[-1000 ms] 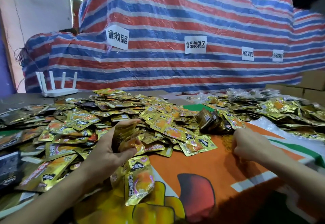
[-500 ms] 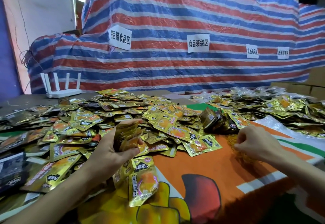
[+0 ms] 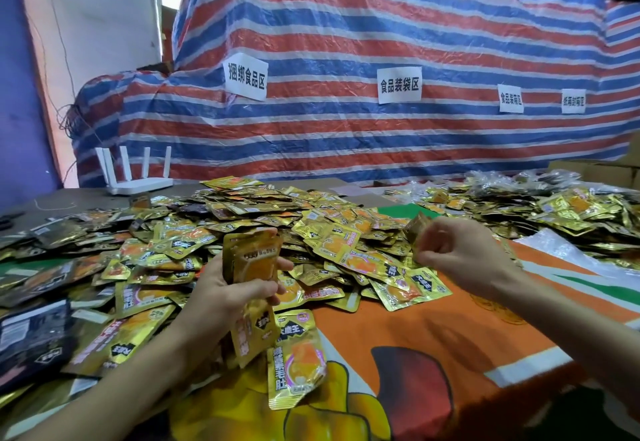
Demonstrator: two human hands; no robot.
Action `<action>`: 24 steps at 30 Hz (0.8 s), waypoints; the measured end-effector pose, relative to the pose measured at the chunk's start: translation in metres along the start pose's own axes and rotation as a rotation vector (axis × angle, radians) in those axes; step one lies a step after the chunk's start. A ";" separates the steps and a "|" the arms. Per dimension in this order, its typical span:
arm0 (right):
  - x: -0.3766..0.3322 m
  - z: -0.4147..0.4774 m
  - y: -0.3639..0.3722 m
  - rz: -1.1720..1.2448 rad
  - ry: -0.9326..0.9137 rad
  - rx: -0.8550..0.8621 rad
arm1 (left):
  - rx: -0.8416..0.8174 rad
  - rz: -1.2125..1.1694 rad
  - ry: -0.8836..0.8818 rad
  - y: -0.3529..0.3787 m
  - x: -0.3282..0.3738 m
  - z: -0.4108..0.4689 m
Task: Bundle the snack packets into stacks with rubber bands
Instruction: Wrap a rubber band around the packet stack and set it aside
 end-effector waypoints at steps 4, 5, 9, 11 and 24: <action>-0.076 0.005 0.053 0.499 -0.107 -0.196 | 0.016 -0.176 -0.200 -0.004 -0.005 0.001; -0.093 0.007 0.065 0.558 -0.135 -0.219 | 0.035 -0.198 -0.240 -0.007 -0.006 0.002; -0.137 0.015 0.104 0.674 -0.237 -0.188 | 0.130 -0.210 -0.354 -0.018 -0.012 0.003; -0.141 0.018 0.117 0.670 -0.247 -0.121 | 0.173 -0.200 -0.361 -0.024 -0.013 0.005; -0.107 0.012 0.146 1.035 -0.072 -0.251 | 0.207 -0.199 -0.409 -0.030 -0.017 0.006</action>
Point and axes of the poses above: each hand's wrist, its own z-axis towards the middle knuckle, its own y-axis out of the palm, x = y × z, the point moved 6 cm from there along z, towards the middle knuckle, and after that the axes turned 3 degrees about -z, right-handed, at the moved point
